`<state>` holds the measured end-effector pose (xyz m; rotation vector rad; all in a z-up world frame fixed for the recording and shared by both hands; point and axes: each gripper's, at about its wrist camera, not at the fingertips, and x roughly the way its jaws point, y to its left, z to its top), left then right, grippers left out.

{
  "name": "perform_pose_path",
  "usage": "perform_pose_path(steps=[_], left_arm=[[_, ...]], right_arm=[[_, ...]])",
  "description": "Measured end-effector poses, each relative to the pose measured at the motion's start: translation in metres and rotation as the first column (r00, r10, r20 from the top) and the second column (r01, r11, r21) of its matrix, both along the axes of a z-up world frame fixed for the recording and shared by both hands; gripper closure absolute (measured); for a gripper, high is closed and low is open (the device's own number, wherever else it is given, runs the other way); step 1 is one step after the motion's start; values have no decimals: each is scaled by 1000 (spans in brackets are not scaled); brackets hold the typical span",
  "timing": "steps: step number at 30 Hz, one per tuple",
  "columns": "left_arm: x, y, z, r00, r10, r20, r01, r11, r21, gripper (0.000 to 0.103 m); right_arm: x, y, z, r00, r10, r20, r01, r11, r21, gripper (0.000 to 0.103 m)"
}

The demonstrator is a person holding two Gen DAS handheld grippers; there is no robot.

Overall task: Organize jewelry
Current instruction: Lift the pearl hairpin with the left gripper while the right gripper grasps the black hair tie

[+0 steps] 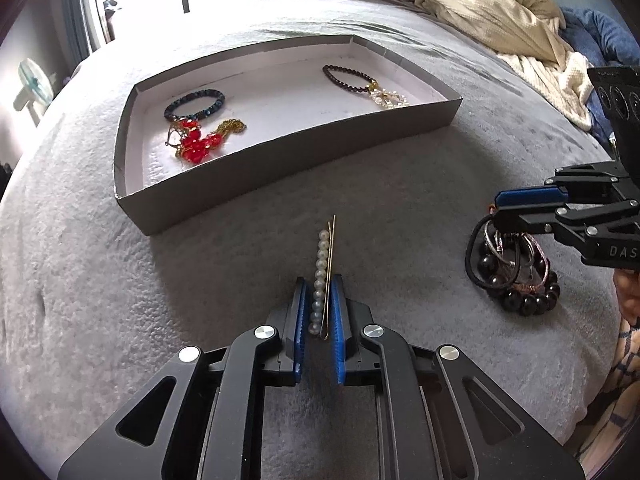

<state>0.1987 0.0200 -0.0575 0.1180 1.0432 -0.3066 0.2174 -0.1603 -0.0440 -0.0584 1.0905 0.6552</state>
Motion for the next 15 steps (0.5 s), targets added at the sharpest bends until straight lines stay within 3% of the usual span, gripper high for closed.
perform_pose_path(steps=[3, 5, 15], left_arm=[[1, -1, 0, 1000, -1, 1, 1, 1000, 0, 88], [2, -2, -1, 1000, -4, 3, 4, 1000, 3, 88], [0, 2, 4, 1000, -2, 13, 2, 1000, -12, 92]], right_arm=[[-3, 2, 0, 1000, 23, -10, -23, 1000, 13, 85], [-5, 5, 3, 999, 33, 2, -33, 999, 15, 100], [1, 17, 40, 993, 44, 105, -53, 995, 83, 100]])
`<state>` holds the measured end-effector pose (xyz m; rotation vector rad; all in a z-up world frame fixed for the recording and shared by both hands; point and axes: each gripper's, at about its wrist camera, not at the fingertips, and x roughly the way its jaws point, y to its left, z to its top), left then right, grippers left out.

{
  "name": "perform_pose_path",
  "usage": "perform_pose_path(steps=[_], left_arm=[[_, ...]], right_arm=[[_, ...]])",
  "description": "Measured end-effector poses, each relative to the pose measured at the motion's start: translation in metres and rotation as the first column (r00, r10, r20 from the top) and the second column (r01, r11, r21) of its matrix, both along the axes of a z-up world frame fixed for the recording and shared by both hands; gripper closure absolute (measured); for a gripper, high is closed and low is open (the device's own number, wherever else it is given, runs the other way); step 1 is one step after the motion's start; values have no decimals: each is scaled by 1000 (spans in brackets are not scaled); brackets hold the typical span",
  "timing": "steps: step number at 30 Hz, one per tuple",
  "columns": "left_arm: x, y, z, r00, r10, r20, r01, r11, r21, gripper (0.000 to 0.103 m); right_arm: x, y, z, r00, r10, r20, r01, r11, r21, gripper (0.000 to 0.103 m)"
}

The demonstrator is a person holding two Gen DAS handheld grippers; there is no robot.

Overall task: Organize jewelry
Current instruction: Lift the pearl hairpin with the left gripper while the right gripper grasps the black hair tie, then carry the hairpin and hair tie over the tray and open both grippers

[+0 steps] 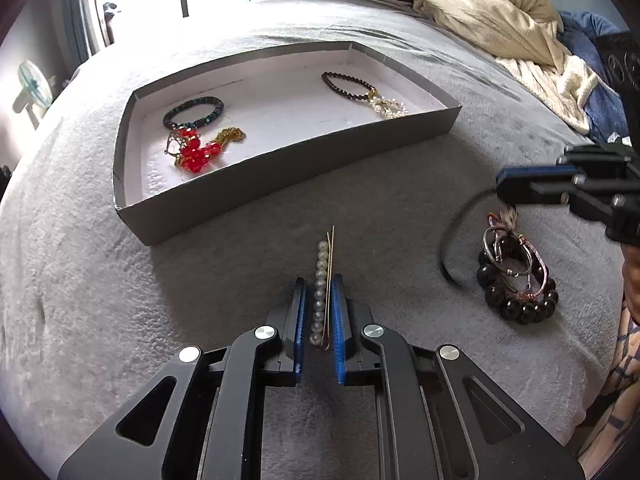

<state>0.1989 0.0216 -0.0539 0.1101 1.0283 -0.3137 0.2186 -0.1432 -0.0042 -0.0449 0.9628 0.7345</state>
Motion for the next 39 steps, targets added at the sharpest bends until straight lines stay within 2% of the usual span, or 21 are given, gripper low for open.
perform_pose_path(steps=[5, 16, 25, 32, 39], left_arm=[[2, 2, 3, 1000, 5, -7, -5, 1000, 3, 94], [6, 8, 39, 997, 33, 76, -30, 998, -47, 95], [28, 22, 63, 989, 78, 127, -69, 995, -76, 95], [53, 30, 65, 988, 102, 114, -92, 992, -87, 95], [78, 39, 59, 990, 121, 78, -110, 986, -124, 95]], right_arm=[[11, -2, 12, 998, -39, 43, 38, 999, 7, 100], [30, -5, 23, 992, -92, 84, 90, 996, 21, 100], [45, -8, 36, 986, -132, 103, 128, 991, 50, 100], [66, -9, 47, 977, -169, 130, 161, 985, 67, 100], [87, -7, 37, 975, -198, 104, 191, 979, 69, 100]])
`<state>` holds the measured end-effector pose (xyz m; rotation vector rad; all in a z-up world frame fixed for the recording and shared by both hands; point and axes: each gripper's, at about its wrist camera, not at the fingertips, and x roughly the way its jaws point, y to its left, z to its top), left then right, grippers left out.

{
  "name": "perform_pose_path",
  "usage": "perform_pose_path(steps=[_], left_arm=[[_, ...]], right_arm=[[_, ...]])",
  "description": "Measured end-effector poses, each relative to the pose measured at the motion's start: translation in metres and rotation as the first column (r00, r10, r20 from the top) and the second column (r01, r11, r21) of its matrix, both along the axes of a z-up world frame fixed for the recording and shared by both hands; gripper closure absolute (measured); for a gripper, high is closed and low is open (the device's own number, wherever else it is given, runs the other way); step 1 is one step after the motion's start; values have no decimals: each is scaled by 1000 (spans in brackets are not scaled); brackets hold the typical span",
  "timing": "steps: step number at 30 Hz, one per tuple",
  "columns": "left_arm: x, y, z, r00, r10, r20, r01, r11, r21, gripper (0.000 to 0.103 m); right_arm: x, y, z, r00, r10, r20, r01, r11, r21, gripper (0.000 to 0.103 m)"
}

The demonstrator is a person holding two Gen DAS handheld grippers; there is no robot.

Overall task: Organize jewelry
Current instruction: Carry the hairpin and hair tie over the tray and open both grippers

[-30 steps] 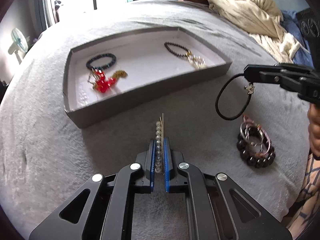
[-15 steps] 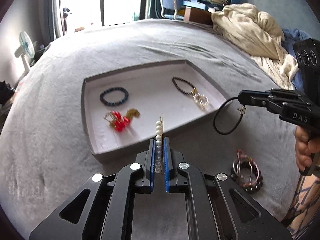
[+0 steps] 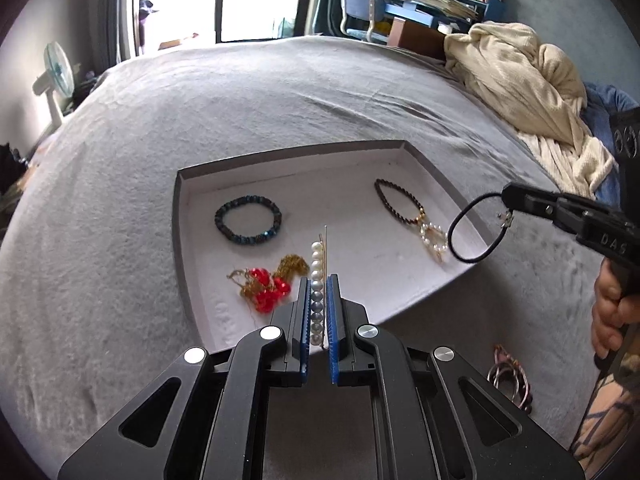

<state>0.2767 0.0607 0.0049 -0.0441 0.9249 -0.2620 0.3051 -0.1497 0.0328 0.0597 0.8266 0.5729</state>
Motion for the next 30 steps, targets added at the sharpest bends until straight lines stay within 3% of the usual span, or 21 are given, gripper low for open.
perform_pose_path(steps=[16, 30], left_arm=[[34, -14, -44, 995, -45, -87, 48, 998, 29, 95], [35, -11, -54, 992, -36, -124, 40, 999, 31, 94]], right_arm=[[27, 24, -34, 997, 1, -73, -2, 1000, -17, 100], [33, 32, -72, 987, 1, -158, -12, 998, -69, 100]])
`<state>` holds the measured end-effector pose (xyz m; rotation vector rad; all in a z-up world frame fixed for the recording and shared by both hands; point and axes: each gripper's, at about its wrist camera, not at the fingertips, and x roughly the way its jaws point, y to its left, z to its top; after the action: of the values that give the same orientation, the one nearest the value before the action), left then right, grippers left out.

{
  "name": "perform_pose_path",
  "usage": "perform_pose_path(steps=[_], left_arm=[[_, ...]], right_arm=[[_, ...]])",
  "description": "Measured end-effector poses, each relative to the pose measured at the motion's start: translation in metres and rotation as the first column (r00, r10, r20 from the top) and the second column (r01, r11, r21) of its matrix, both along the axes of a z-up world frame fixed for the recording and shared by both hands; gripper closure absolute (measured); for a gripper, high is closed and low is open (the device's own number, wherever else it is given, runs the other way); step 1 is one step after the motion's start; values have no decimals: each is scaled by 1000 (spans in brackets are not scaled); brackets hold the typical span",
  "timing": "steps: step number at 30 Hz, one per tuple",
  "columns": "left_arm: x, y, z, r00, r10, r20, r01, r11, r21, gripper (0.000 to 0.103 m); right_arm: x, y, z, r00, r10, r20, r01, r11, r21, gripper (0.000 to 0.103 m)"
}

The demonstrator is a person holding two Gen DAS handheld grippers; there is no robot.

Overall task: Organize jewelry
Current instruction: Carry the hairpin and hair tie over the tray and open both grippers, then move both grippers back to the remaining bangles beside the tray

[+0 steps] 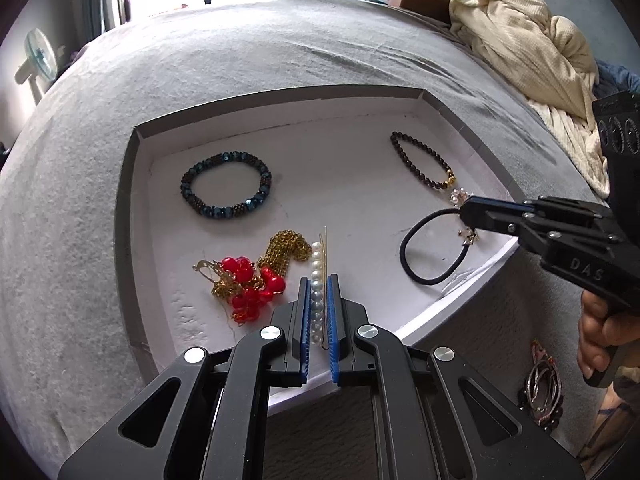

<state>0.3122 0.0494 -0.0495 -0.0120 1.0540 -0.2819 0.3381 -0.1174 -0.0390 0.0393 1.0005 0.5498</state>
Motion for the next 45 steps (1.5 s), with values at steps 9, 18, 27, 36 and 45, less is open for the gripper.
perform_pose_path(steps=[9, 18, 27, 36, 45], left_arm=[[-2, 6, 1, 1000, 16, -12, -16, 1000, -25, 90], [-8, 11, 9, 1000, 31, 7, -31, 999, -21, 64], [-28, 13, 33, 994, 13, 109, -10, 1000, -22, 31], [-43, 1, 40, 993, -16, 115, 19, 1000, -24, 31], [-80, -40, 35, 985, -146, 91, 152, 987, -53, 31]], right_arm=[[1, -2, -9, 1000, -3, -26, 2, 1000, -26, 100], [0, -10, 4, 1000, -12, 2, 12, 1000, -12, 77], [-8, -35, 24, 999, -37, 35, 36, 999, 17, 58], [-25, -46, 29, 999, -11, 45, 11, 1000, 3, 55], [-39, -73, 24, 999, -38, 30, 39, 999, -15, 55]])
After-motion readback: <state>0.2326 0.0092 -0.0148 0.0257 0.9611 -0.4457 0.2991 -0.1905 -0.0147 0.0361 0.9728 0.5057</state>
